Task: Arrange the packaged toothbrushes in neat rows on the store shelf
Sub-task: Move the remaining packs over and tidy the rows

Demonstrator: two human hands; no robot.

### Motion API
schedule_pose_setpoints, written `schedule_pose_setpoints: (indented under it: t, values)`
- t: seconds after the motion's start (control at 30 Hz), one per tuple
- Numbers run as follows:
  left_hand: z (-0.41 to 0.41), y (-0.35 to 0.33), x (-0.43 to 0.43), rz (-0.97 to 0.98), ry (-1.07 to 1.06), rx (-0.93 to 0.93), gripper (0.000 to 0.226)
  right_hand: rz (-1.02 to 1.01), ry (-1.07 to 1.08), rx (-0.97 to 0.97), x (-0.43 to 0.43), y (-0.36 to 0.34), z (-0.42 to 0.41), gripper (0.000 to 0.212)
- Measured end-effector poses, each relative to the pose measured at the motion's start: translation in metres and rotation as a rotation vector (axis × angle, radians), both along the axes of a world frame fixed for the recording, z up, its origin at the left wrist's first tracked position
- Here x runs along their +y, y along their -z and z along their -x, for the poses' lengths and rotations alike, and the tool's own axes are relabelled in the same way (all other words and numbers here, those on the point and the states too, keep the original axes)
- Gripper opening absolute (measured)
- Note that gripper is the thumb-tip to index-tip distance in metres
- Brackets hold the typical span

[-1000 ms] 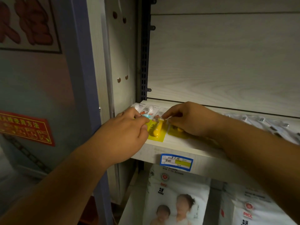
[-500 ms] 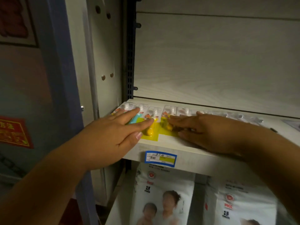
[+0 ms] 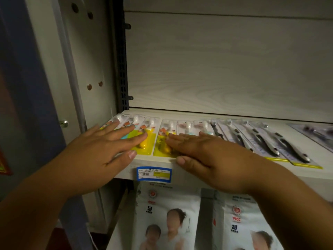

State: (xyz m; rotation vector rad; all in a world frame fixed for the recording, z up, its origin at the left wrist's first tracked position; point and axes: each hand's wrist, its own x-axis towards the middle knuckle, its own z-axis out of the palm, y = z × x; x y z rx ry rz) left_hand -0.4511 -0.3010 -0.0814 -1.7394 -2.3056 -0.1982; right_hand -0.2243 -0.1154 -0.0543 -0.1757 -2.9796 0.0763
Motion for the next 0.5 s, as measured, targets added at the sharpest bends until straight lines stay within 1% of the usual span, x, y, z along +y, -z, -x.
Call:
schedule_pose_setpoints:
  t: [0.03, 0.13, 0.17, 0.2, 0.33, 0.43, 0.5]
  values:
    - [-0.001, 0.002, 0.0, -0.031, 0.002, -0.002, 0.057, 0.021, 0.013, 0.051, 0.001, -0.002, -0.005, 0.059]
    - [-0.018, 0.003, 0.002, -0.159, 0.109, -0.073, 0.059, 0.141, 0.171, 0.338, 0.015, -0.022, -0.031, 0.053]
    - [-0.026, 0.002, 0.006, -0.17, 0.156, -0.094, 0.059, 0.168, 0.229, 0.389, 0.024, -0.031, -0.04, 0.05]
    - [-0.036, 0.001, 0.012, -0.155, 0.201, -0.105, 0.059, 0.19, 0.268, 0.39, 0.035, -0.039, -0.048, 0.048]
    - [-0.066, -0.002, 0.037, -0.05, 0.269, -0.099, 0.066, 0.286, 0.341, 0.182, 0.063, -0.04, -0.069, 0.039]
    - [-0.077, 0.003, 0.045, -0.068, 0.26, -0.042, 0.077, 0.324, 0.323, 0.018, 0.066, -0.02, -0.082, 0.049]
    - [-0.08, 0.005, 0.046, -0.12, 0.236, -0.032, 0.076, 0.312, 0.273, -0.079, 0.06, -0.014, -0.087, 0.054]
